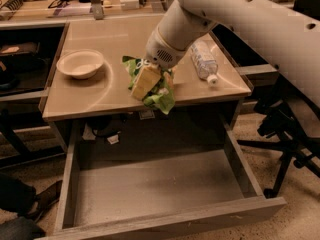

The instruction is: Place green rice chip bag into top drawer

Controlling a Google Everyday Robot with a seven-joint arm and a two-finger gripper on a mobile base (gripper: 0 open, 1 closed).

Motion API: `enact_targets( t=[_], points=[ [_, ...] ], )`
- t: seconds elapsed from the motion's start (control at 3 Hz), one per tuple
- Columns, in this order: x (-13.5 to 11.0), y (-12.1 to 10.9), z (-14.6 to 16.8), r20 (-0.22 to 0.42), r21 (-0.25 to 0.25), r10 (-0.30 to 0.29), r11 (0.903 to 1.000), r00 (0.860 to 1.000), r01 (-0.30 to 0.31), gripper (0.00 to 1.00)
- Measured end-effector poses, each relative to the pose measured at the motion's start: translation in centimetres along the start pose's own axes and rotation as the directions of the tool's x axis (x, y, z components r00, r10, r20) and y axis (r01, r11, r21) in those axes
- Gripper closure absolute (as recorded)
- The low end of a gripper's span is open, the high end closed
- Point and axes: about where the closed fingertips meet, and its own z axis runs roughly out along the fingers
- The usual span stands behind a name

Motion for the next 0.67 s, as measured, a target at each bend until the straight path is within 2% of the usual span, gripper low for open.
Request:
enact_targets(
  t=[0.33, 0.67],
  points=[
    [0.1, 4.6, 0.6, -0.008, -0.023, 0.039, 0.9989, 0.999, -0.040, 1.00],
    [0.6, 9.0, 2.2, 0.007, -0.067, 0.098, 0.9930, 0.995, -0.097, 1.00]
  ],
)
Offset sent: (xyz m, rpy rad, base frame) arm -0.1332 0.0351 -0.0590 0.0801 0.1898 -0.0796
